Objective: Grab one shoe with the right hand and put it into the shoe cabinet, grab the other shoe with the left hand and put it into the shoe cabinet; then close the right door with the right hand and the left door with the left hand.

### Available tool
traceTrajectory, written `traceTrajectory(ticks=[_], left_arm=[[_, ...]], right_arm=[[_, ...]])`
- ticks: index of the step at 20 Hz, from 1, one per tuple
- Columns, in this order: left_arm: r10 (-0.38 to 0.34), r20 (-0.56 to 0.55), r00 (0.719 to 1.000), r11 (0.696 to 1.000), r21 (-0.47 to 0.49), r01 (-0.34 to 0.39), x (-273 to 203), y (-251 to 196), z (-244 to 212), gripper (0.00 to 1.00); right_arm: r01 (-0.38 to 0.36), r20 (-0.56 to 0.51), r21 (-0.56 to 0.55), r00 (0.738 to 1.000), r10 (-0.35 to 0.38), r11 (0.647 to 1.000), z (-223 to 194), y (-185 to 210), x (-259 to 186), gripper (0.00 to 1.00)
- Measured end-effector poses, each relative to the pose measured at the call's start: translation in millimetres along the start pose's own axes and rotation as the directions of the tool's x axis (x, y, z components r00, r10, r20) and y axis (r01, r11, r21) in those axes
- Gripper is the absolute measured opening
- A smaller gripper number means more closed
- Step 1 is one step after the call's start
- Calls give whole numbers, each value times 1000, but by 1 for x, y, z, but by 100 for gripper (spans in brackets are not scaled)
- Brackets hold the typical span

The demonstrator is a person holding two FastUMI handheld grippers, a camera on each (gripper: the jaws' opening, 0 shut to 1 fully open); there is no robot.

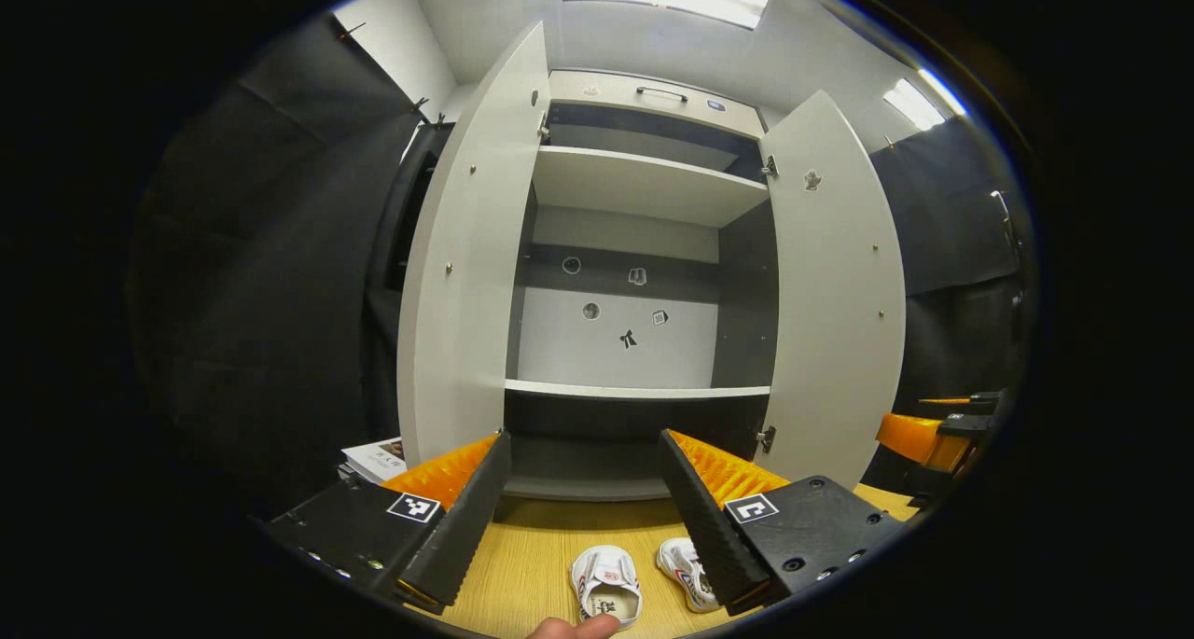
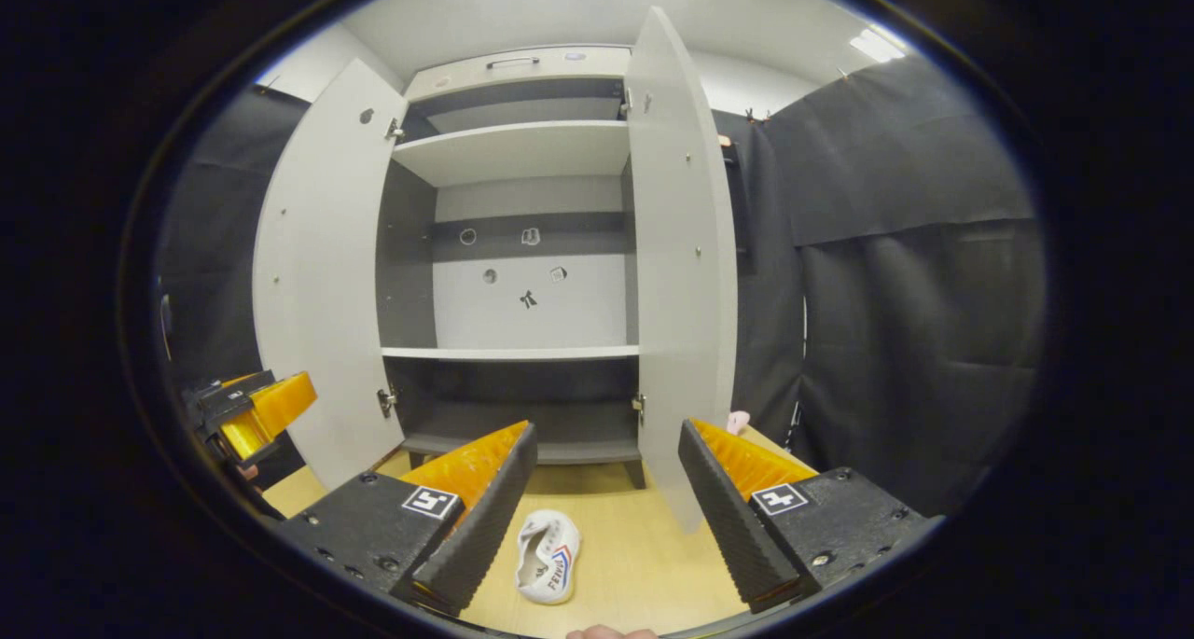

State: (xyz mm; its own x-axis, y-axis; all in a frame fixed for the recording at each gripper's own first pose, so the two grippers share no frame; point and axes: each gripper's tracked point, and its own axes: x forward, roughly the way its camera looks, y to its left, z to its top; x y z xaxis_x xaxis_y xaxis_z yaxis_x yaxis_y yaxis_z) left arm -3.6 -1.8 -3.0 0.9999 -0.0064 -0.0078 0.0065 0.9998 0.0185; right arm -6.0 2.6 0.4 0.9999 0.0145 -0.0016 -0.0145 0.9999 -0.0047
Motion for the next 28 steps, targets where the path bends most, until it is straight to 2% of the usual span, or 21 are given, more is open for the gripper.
traceTrajectory(ticks=[1,2,3,4,5,7,13,14,15,16,17,18,19,20,22,23,26,27,28], left_arm=[[1,-2,1000,1000,0,-1,1,1,-1,95],[1,-3,1000,1000,1,-1,1,1,-2,95],[3,-3,1000,1000,1,-3,1,1,-1,95],[4,-1,1000,1000,-1,-4,1,2,-1,95],[3,-1,1000,1000,-1,-3,1,2,-1,95],[5,-3,1000,1000,-2,-5,1,2,-2,95],[9,-7,1000,1000,2,-9,4,4,-4,95],[10,-7,1000,1000,3,-10,5,5,-4,95],[12,-7,1000,1000,4,-12,5,6,-5,95],[13,-9,1000,1000,3,-13,6,7,-5,95],[13,-11,1000,1000,1,-13,6,7,-6,95],[12,-13,1000,1000,0,-12,6,7,-7,95],[12,-14,1000,1000,-1,-12,7,8,-8,95],[11,-15,1000,1000,-1,-11,6,8,-7,95],[13,-18,1000,1000,3,-13,6,10,-8,95],[15,-19,1000,1000,6,-15,7,11,-8,95],[27,-18,999,1000,11,-27,6,17,-8,95],[31,-17,999,999,14,-31,5,19,-8,95],[36,-18,999,999,17,-36,4,22,-8,95]], right_arm=[[1,-1,-2,1000,-1,1000,-1,0,0,94],[1,-2,-3,1000,-1,1000,-1,0,0,99],[0,-3,-4,1000,0,1000,-1,0,0,99],[-1,-2,-4,1000,1,1000,0,0,0,94],[0,-1,-5,1000,0,1000,0,0,0,99],[-1,0,-6,1000,1,1000,0,1,0,94],[-16,-20,-9,1000,16,1000,-7,7,5,94],[-18,-21,-10,1000,18,1000,-8,8,6,94],[-21,-22,-11,1000,20,1000,-9,10,8,99],[-27,-26,-13,999,27,1000,-12,12,11,94],[-36,-33,-14,999,35,999,-17,17,14,99],[-47,-44,-16,998,46,999,-23,22,18,94],[-63,-57,-21,996,62,998,-32,28,23,99],[-82,-70,-30,994,79,996,-42,36,29,94],[-113,-104,-49,989,107,992,-65,50,42,94],[-131,-132,-54,984,123,990,-79,58,47,99],[-182,-219,-30,961,171,983,-120,80,60,99],[-193,-246,-13,952,184,981,-132,86,64,94],[-204,-272,5,942,198,979,-143,92,67,99]])
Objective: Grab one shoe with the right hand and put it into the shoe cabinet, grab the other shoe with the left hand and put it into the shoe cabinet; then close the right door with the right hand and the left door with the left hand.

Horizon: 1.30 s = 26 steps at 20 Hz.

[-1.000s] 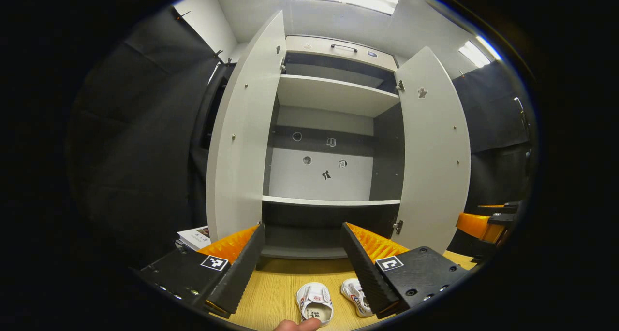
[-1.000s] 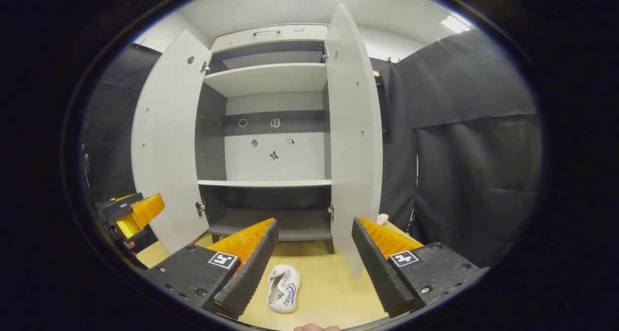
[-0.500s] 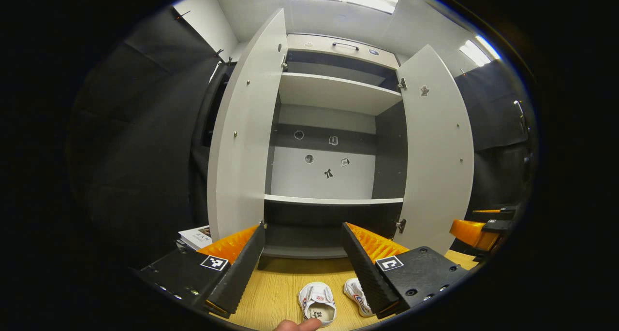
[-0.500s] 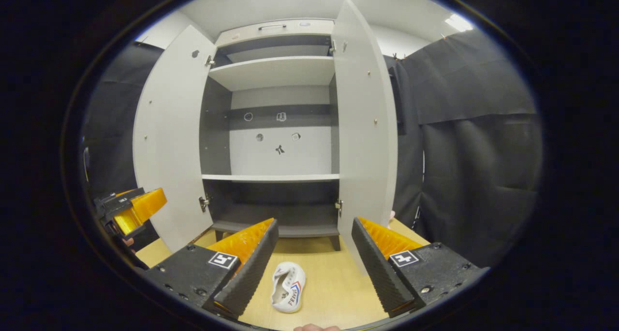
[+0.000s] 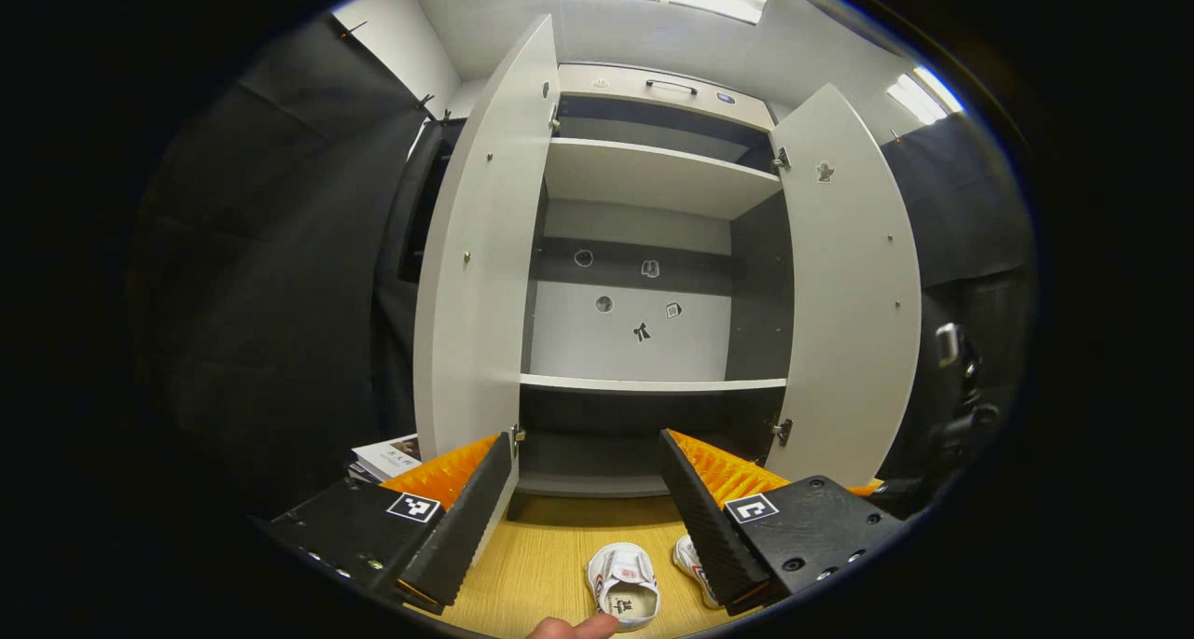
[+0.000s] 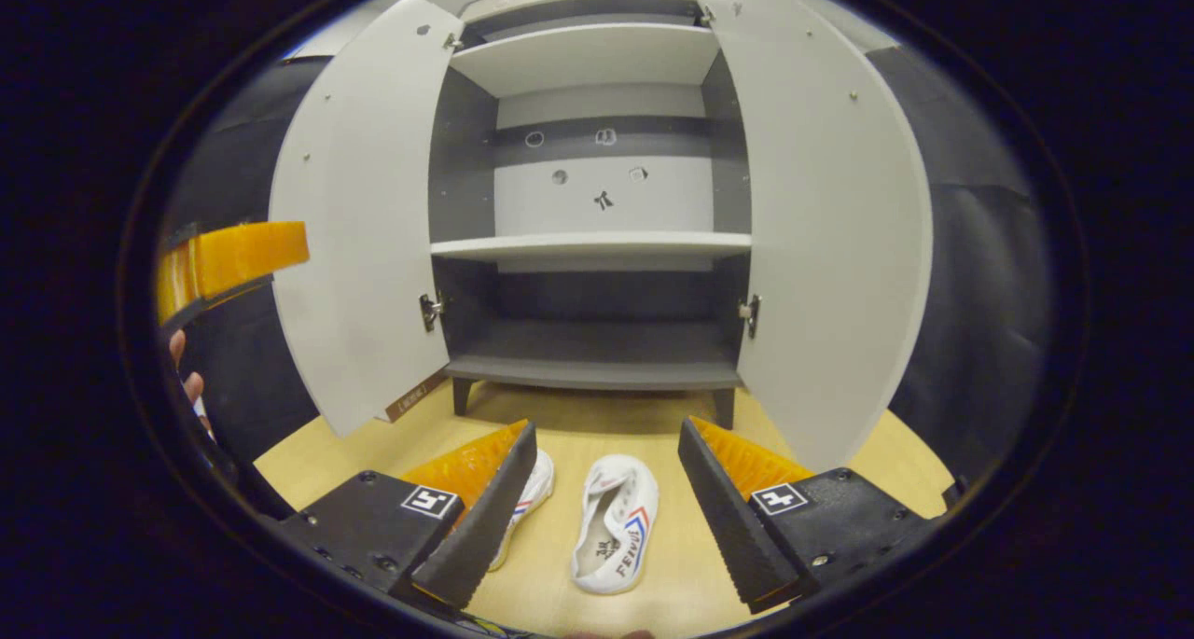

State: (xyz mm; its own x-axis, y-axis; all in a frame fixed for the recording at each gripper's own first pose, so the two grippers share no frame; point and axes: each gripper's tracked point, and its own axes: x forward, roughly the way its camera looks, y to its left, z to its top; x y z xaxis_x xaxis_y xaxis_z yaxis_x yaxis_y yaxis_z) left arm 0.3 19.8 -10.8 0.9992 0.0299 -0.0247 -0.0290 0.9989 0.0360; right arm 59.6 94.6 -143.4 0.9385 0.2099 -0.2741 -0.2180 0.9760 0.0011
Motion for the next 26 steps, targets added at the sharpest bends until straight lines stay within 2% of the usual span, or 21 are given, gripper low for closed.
traceTrajectory(ticks=[1,2,8,16,20,21,22,24,25,26], left_arm=[[6,-3,1000,1000,2,-6,0,2,-1,95],[10,-6,1000,1000,4,-10,-1,5,-3,95],[41,-30,999,999,9,-41,0,22,-10,95],[66,-52,996,998,13,-65,4,36,-19,95],[73,-63,995,997,12,-72,7,41,-23,95],[76,-65,995,997,12,-75,8,42,-24,95],[77,-68,995,997,12,-76,9,44,-25,95],[81,-73,994,997,11,-80,11,45,-27,95],[83,-74,994,997,10,-82,11,46,-28,95],[83,-76,994,997,8,-83,13,46,-29,95]], right_arm=[[-15,-24,11,1000,15,1000,-10,5,7,94],[-26,-45,17,999,26,1000,-20,9,14,99],[-44,-195,-6,980,42,999,-88,15,55,100],[-70,-301,-3,951,66,998,-136,21,80,98],[-66,-322,-13,945,58,998,-145,23,95,88],[-65,-331,-8,942,59,998,-149,24,99,84],[-60,-340,-6,939,55,998,-152,24,103,75],[-42,-334,-27,942,30,999,-152,19,108,72],[-37,-333,-33,943,24,999,-153,18,109,64],[-31,-329,-41,944,16,999,-153,16,110,66]])
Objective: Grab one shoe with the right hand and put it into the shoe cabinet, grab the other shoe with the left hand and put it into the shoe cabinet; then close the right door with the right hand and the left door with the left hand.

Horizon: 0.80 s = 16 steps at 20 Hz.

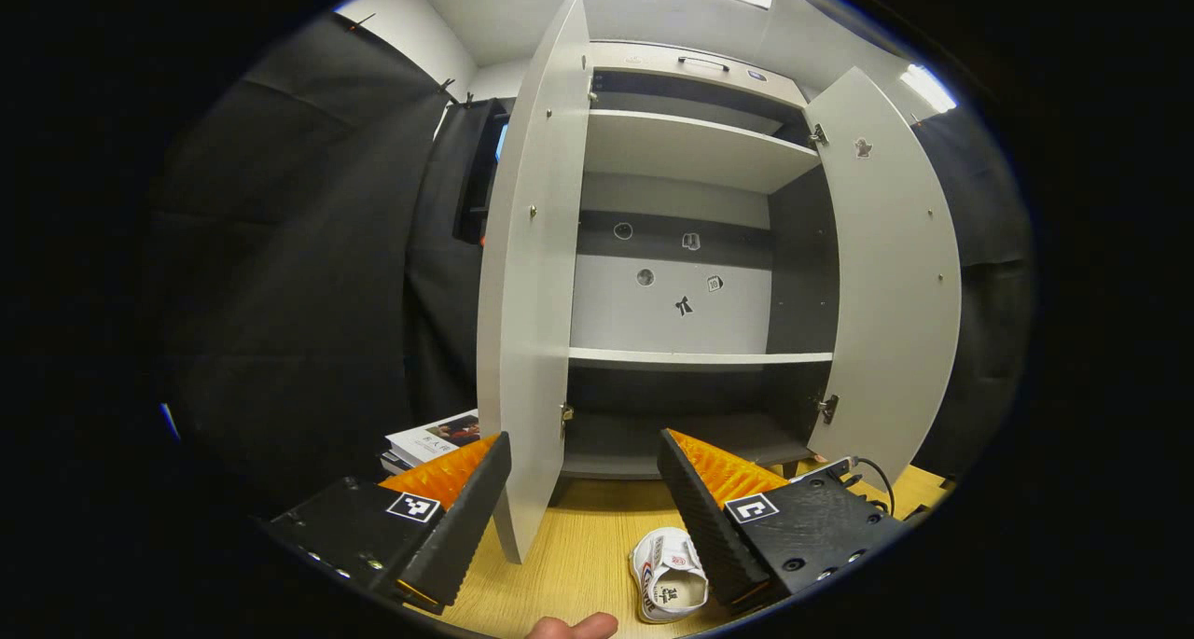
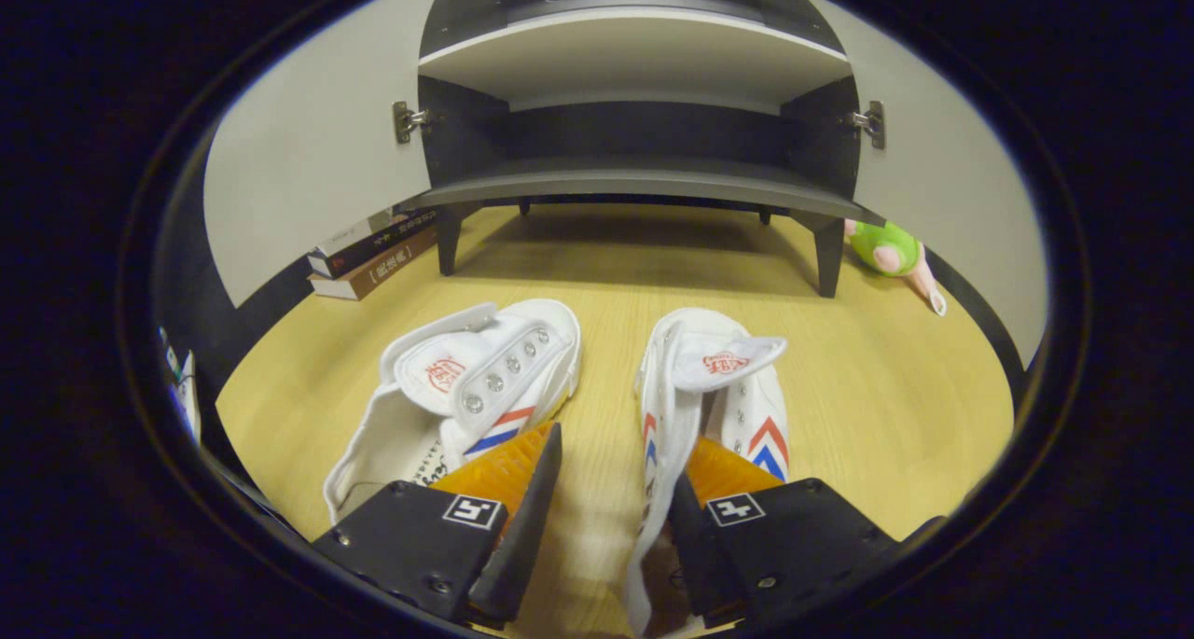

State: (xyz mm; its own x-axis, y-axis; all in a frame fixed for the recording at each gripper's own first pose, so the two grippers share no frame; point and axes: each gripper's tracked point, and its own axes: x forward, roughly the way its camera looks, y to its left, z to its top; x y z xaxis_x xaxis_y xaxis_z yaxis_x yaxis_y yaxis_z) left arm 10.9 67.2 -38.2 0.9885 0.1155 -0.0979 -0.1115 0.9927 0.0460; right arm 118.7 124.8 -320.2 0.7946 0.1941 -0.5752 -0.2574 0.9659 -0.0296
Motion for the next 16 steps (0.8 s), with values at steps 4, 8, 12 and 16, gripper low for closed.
traceTrajectory(ticks=[4,8,12,16], left_arm=[[4,2,1000,1000,5,-5,0,1,-1,95],[2,-3,1000,1000,0,-2,2,0,-3,95],[0,-9,1000,1000,0,0,2,-1,-7,95],[-3,-15,1000,1000,-2,3,2,-2,-8,95]], right_arm=[[27,6,-13,1000,-27,1000,1,-13,4,42],[42,13,13,999,-42,999,2,-21,0,10],[48,36,1,998,-48,999,5,-22,3,4],[63,101,-36,993,-59,997,20,-31,-9,4]])
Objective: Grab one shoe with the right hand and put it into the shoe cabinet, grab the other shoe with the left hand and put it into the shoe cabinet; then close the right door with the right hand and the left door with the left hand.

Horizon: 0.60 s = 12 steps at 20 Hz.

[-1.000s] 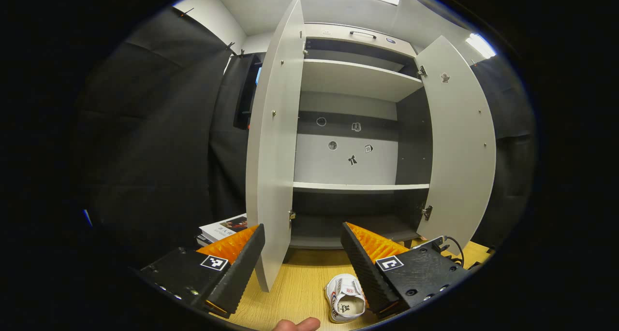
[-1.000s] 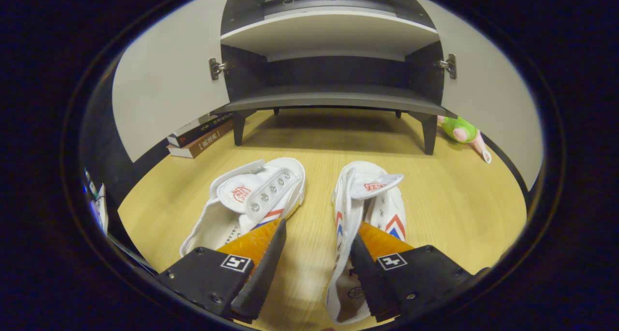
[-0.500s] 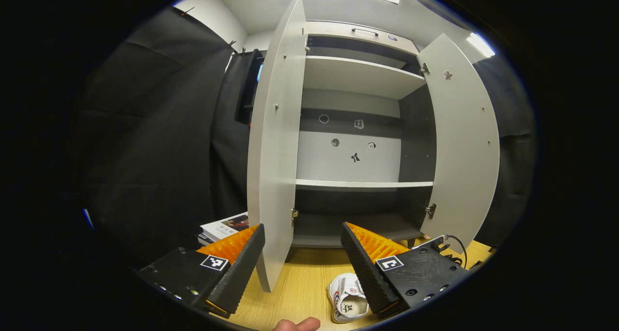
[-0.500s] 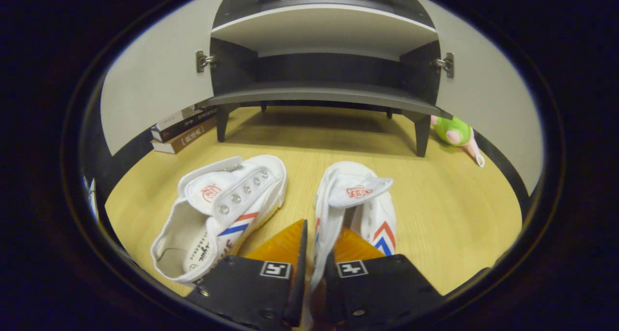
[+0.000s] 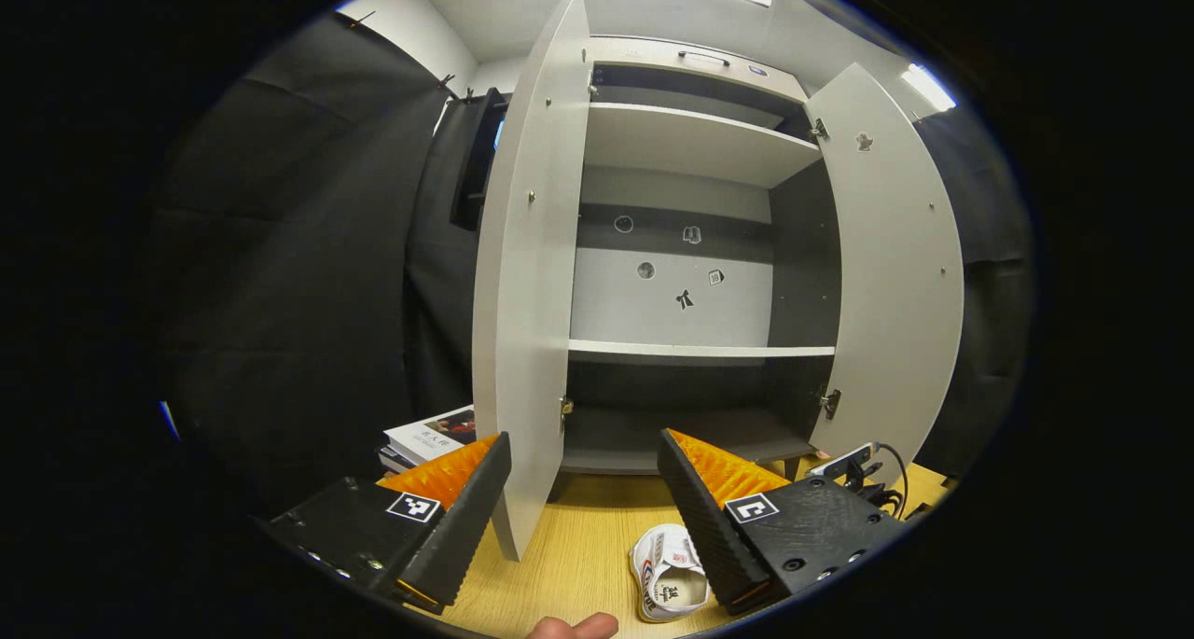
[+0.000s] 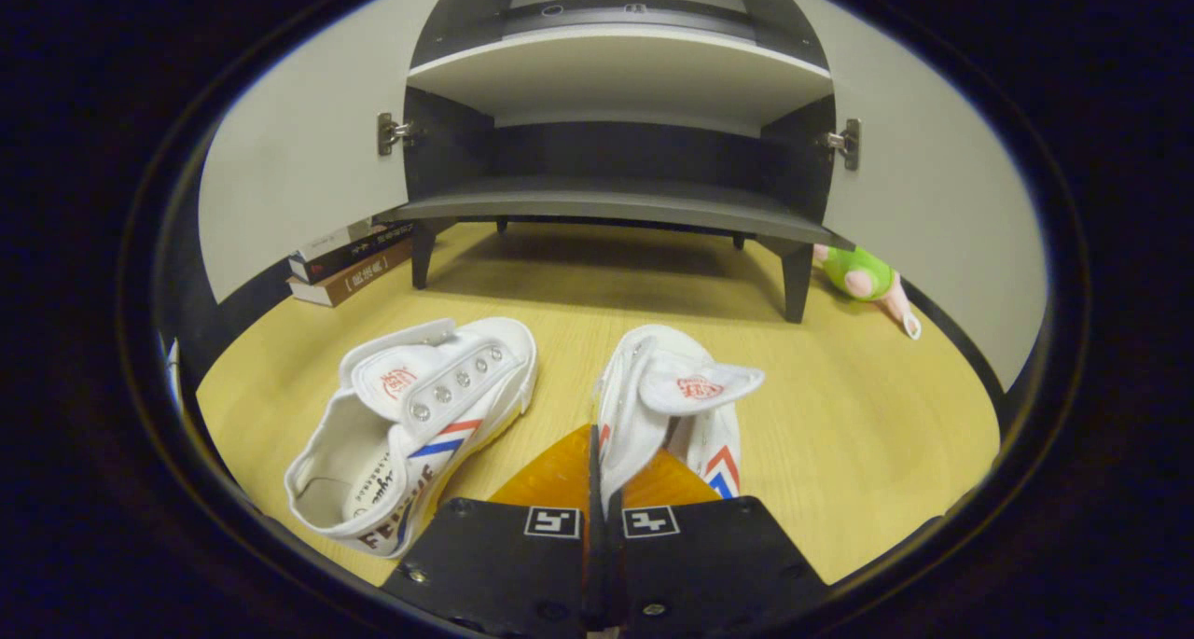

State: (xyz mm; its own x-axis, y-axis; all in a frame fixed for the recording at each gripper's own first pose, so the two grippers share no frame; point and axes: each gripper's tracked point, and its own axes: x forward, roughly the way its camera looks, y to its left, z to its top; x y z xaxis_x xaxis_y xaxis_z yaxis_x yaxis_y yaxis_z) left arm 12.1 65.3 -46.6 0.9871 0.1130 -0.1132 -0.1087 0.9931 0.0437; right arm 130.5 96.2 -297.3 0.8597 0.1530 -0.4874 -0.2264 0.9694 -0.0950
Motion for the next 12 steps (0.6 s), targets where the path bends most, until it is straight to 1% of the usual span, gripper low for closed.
traceTrajectory(ticks=[3,5,7,12], left_arm=[[-5,11,1000,1000,-1,5,-1,-3,2,95],[-11,15,1000,1000,-1,11,-1,-7,3,95],[-17,15,1000,1000,-4,17,-1,-12,3,95],[-26,27,999,1000,-4,26,-1,-19,3,95]], right_arm=[[-5,31,24,1000,4,1000,11,-9,-16,3],[10,63,9,998,-11,1000,22,-19,-31,3],[7,91,9,996,-8,1000,36,-24,-51,4],[0,188,5,982,-1,1000,87,-32,-105,4]])
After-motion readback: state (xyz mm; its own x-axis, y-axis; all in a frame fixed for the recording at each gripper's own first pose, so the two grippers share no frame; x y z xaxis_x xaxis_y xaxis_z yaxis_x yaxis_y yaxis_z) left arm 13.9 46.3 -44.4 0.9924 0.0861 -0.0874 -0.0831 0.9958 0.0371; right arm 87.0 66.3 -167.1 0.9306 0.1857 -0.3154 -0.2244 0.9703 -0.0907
